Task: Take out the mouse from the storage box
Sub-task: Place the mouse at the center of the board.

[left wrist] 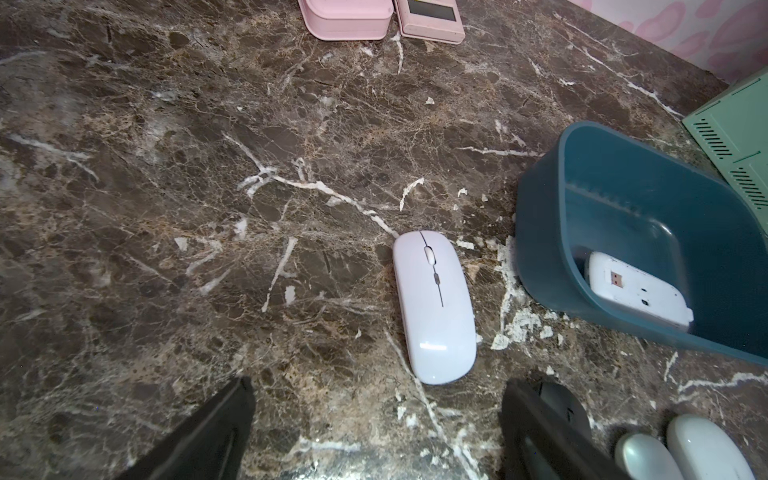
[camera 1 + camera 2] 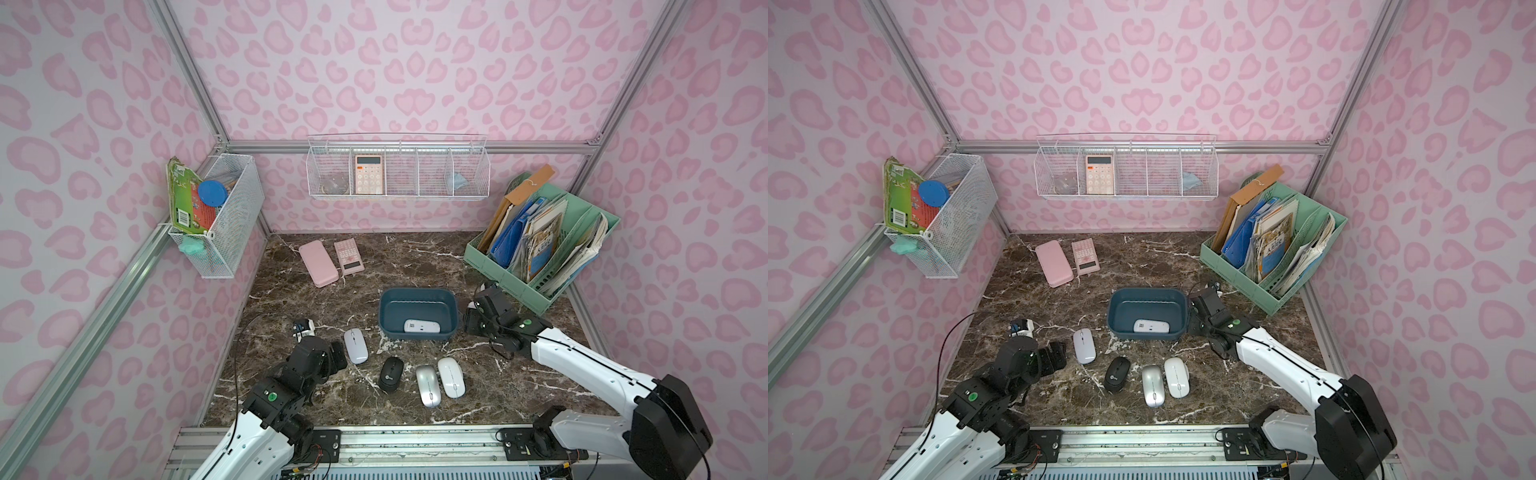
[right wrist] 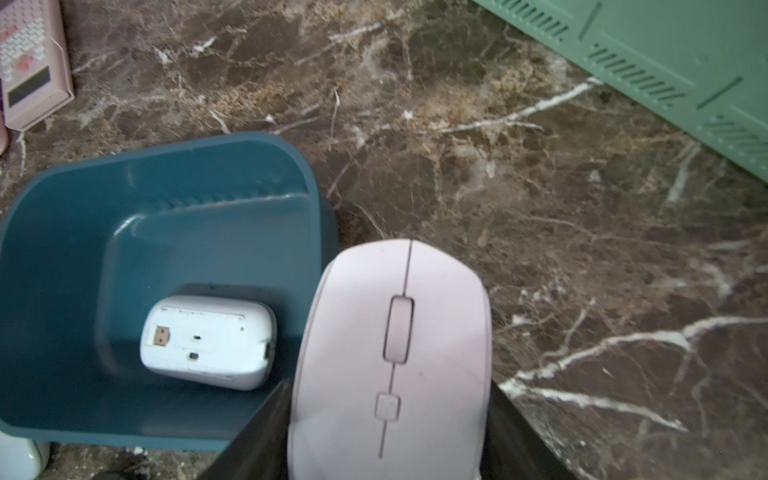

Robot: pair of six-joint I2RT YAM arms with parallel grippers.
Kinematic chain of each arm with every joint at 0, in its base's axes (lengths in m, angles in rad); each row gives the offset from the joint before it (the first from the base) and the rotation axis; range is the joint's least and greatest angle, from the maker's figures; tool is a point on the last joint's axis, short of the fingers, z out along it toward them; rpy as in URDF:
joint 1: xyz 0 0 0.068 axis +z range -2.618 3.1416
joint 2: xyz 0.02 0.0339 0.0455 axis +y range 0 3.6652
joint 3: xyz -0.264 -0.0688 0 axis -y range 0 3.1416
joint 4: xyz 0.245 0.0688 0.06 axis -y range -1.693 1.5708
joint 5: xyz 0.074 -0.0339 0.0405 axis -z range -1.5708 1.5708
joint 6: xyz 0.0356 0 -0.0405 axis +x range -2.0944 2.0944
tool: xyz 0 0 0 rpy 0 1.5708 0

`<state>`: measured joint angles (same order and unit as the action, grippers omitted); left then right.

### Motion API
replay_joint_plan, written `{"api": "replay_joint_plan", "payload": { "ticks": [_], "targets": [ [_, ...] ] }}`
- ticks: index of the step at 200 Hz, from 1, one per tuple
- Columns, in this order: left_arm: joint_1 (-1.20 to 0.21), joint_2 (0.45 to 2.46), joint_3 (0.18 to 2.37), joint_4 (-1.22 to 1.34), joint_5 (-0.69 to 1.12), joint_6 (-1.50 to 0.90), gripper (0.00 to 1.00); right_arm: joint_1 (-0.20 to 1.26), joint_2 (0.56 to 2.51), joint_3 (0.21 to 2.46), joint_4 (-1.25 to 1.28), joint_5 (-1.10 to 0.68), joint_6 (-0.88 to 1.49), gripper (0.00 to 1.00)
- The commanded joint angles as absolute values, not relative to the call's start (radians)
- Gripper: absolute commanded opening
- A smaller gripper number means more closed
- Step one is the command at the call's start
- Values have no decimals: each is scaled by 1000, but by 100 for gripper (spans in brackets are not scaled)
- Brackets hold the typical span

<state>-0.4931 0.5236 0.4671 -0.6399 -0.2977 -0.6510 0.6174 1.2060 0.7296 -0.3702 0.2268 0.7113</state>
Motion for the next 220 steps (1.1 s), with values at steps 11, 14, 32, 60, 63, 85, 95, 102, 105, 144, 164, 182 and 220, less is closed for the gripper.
{"api": "replay_joint_plan", "payload": {
  "ticks": [11,14,32,60,63,85,95,102,105,144,164,182,220],
  "targets": [
    [-492,526,468,-621,-291,-644,96,603,1147,634,-335,212,728,65],
    [-492,526,467,-621,-291,-646,96,601,1144,627,-334,210,730,65],
    [-492,526,468,-621,-293,-646,96,598,1141,597,-336,207,739,65],
    [-492,539,481,-624,-290,-651,96,598,1164,573,-338,183,738,65],
    [-492,541,483,-624,-290,-654,96,598,1169,572,-339,180,738,65],
    [-492,564,500,-619,-259,-667,96,598,1201,560,-330,181,744,65],
    [-492,578,511,-613,-236,-670,96,598,1211,556,-325,177,744,66],
    [-492,590,519,-607,-219,-674,96,597,1213,553,-321,175,744,66],
    [-492,595,524,-605,-213,-676,96,599,1215,553,-320,175,746,66],
    [-492,685,619,-594,-156,-683,96,600,1213,519,-305,187,750,67],
    [-492,751,688,-587,-127,-672,96,600,1224,503,-288,177,754,67],
    [-494,828,763,-591,-127,-680,97,601,1244,496,-271,173,756,68],
    [-504,1027,930,-586,-65,-610,97,618,1282,491,-242,172,763,70]
  ]
}}
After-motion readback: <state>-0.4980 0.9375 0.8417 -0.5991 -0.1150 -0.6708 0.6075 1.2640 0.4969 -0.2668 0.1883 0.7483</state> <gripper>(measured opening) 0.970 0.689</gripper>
